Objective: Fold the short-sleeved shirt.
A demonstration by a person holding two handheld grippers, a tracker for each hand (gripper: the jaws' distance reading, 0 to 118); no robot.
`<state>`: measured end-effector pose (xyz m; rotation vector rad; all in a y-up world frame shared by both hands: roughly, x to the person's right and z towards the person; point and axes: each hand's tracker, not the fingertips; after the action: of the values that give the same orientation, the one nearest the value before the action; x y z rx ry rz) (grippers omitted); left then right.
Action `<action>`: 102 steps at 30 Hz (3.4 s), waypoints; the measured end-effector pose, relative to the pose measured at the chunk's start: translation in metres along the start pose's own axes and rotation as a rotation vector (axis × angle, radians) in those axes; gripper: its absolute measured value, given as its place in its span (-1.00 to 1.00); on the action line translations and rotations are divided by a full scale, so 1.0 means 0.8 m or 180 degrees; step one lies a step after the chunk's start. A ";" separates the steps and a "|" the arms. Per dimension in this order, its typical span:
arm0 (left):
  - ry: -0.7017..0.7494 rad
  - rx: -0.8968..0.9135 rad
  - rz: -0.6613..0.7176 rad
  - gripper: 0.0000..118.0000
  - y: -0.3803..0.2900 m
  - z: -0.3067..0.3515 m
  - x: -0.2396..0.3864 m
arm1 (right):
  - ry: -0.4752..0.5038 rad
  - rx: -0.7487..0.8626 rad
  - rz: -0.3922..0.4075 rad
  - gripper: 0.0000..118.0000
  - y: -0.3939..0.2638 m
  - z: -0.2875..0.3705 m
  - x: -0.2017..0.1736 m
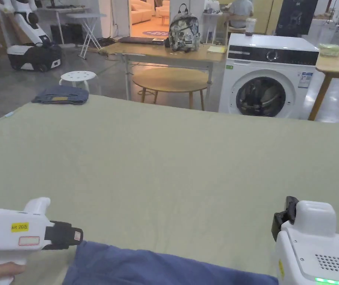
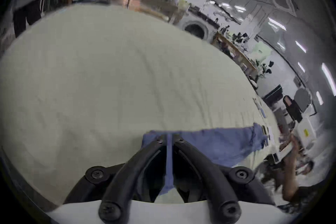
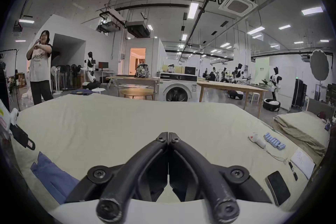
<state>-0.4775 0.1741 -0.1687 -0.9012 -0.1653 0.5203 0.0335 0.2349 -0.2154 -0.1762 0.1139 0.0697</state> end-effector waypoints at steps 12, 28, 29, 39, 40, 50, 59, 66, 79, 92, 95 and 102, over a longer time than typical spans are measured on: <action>-0.0810 -0.0441 0.0816 0.56 -0.025 -0.037 -0.084 | 0.0008 -0.0164 0.0073 -1.00 -0.019 -0.001 0.008; -0.1062 -0.0308 0.1267 -0.86 -0.057 -0.080 -0.039 | 0.0047 -0.0277 0.0065 -1.00 -0.027 0.002 0.010; -0.1040 -0.0306 0.1203 -0.88 -0.055 -0.077 -0.036 | 0.0045 -0.0276 0.0060 -1.00 -0.027 0.002 0.011; -0.0776 -0.0087 0.0758 -0.92 -0.025 -0.029 -0.007 | 0.0027 -0.0245 0.0029 -1.00 -0.023 0.006 0.017; -0.0711 -0.0037 0.0700 -0.92 -0.020 -0.024 -0.015 | 0.0027 -0.0229 0.0029 -1.00 -0.022 0.006 0.017; -0.0180 0.0139 0.0593 -0.92 -0.003 0.048 -0.011 | 0.0074 -0.0123 0.0017 -1.00 -0.017 0.011 0.010; -0.0627 0.0112 0.0300 -0.92 -0.012 0.042 0.084 | 0.0053 -0.0185 -0.0026 -1.00 -0.025 0.010 0.014; -0.1048 -0.0197 0.0284 -0.92 -0.007 -0.021 0.142 | -0.0006 -0.0230 -0.0086 -1.00 -0.029 0.013 0.027; -0.0229 -0.1085 0.0000 -0.92 -0.059 -0.192 0.237 | -0.0134 -0.0349 -0.0096 -1.00 -0.042 0.018 0.048; -0.0532 -0.0929 -0.0122 -0.35 -0.054 -0.163 0.255 | -0.0136 -0.0395 -0.0113 -1.00 -0.046 0.021 0.054; -0.0691 -0.0797 -0.0062 -0.36 -0.046 -0.140 0.248 | -0.0140 -0.0393 -0.0125 -1.00 -0.046 0.022 0.055; -0.0836 -0.0425 0.0016 -0.77 -0.043 -0.122 0.240 | -0.0153 -0.0414 -0.0192 -1.00 -0.047 0.023 0.057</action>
<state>-0.2649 0.1836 -0.2167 -0.9611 -0.4407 0.6372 0.0840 0.2037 -0.1966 -0.3075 0.0560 0.0213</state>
